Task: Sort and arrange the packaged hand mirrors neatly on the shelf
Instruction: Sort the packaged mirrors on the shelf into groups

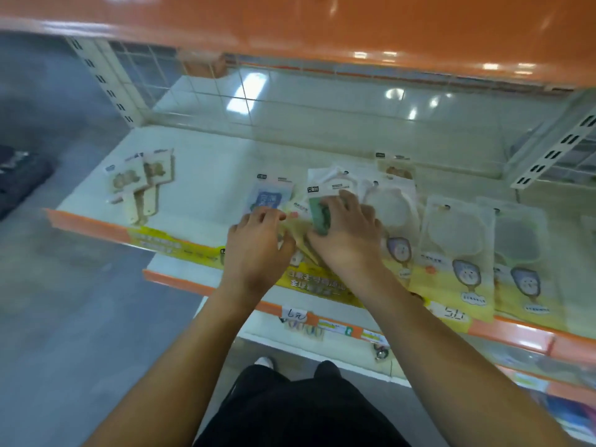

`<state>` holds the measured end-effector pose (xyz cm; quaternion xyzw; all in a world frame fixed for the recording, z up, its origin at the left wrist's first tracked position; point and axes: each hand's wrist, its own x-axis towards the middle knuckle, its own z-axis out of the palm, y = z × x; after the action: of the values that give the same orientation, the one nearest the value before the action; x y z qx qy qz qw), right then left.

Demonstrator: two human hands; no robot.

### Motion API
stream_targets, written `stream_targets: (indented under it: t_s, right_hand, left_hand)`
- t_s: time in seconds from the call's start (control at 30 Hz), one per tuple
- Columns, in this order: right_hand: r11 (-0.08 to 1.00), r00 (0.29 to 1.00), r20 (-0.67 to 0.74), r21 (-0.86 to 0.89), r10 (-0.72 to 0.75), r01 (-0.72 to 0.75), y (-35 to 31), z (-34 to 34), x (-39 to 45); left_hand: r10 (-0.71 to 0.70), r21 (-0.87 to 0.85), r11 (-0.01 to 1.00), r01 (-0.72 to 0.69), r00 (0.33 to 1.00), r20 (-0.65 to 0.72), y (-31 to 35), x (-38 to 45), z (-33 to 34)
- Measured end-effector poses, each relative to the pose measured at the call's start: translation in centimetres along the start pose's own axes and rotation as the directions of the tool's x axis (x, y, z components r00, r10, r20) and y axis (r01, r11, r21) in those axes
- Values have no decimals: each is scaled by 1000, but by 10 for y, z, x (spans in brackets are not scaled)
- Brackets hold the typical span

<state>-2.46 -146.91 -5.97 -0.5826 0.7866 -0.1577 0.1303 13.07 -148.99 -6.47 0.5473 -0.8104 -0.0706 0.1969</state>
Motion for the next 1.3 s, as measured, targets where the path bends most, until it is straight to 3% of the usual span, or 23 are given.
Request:
stream_targets:
  t_s: [0.2, 0.47, 0.97, 1.3]
  right_hand:
    - [985, 984, 43, 18, -170, 170, -46, 23, 0]
    - [972, 968, 91, -25, -232, 235, -119, 52, 5]
    - [992, 991, 56, -26, -123, 124, -273, 122, 17]
    - [998, 999, 27, -45, -36, 37, -305, 133, 11]
  left_hand:
    - [-135, 30, 990, 137, 989, -59, -43, -22, -16]
    - [-208, 1, 978, 211, 967, -146, -112, -36, -35]
    - [-139, -40, 990, 134, 980, -139, -282, -20, -85]
    - [-77, -129, 989, 66, 994, -83, -315, -13, -90]
